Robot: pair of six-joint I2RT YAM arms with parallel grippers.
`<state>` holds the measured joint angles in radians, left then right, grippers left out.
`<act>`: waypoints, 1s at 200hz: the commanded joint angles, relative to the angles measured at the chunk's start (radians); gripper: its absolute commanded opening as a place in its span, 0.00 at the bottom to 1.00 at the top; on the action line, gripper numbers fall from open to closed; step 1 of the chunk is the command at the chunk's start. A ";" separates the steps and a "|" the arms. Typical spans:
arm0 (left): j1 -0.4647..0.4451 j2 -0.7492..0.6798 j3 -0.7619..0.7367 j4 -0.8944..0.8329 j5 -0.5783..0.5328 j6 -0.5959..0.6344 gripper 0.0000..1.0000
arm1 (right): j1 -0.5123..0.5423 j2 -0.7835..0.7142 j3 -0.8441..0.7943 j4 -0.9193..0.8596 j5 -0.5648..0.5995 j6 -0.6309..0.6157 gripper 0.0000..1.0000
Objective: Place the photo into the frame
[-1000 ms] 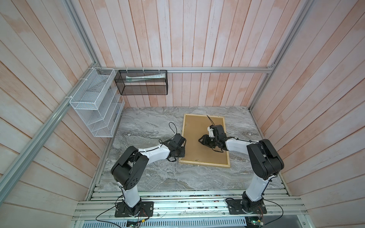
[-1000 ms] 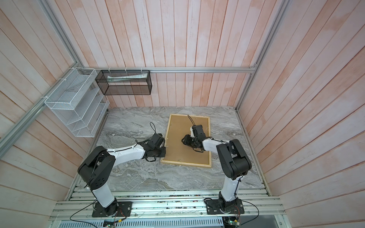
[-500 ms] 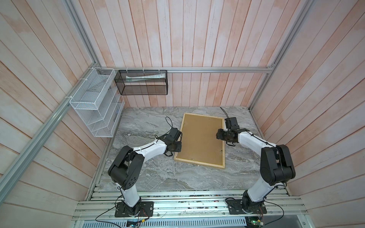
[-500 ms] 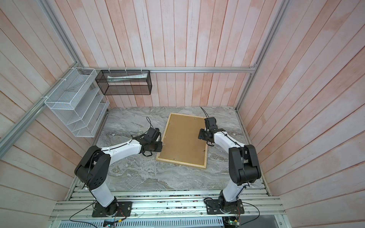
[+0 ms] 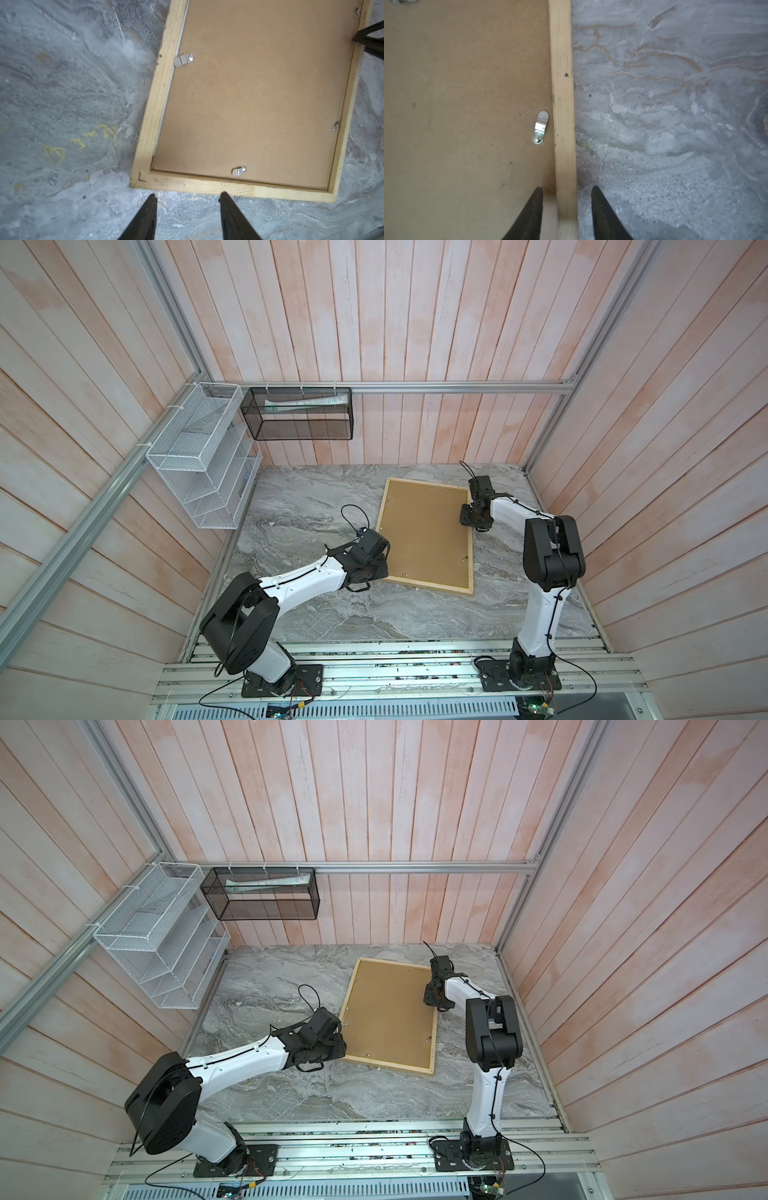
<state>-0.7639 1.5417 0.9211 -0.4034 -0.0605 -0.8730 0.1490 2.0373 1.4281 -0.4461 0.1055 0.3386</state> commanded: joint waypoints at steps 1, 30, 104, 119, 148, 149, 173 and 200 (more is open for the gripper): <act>-0.018 0.002 -0.017 0.023 -0.015 -0.090 0.51 | -0.020 0.030 -0.010 -0.026 -0.040 0.002 0.32; -0.025 0.010 -0.028 0.036 -0.012 -0.100 0.52 | -0.046 0.012 -0.079 0.012 -0.110 0.042 0.25; -0.035 0.055 -0.057 0.086 0.014 -0.116 0.54 | -0.055 -0.058 -0.232 0.103 -0.164 0.131 0.13; -0.035 0.065 -0.059 0.094 0.012 -0.116 0.54 | -0.072 -0.080 -0.279 0.145 -0.196 0.170 0.07; -0.033 0.094 -0.046 0.093 -0.004 -0.105 0.55 | -0.089 -0.126 -0.375 0.234 -0.263 0.248 0.02; -0.033 0.096 -0.045 0.092 -0.005 -0.104 0.55 | -0.089 -0.127 -0.377 0.236 -0.265 0.251 0.02; -0.019 0.112 -0.028 0.093 -0.024 -0.083 0.55 | -0.088 -0.183 -0.471 0.299 -0.295 0.319 0.02; 0.013 0.127 -0.012 0.099 -0.029 -0.049 0.56 | -0.088 -0.282 -0.638 0.390 -0.298 0.445 0.00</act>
<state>-0.7799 1.6501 0.8738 -0.3233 -0.0620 -0.9638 0.0616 1.7908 0.9405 -0.0166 -0.1238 0.6041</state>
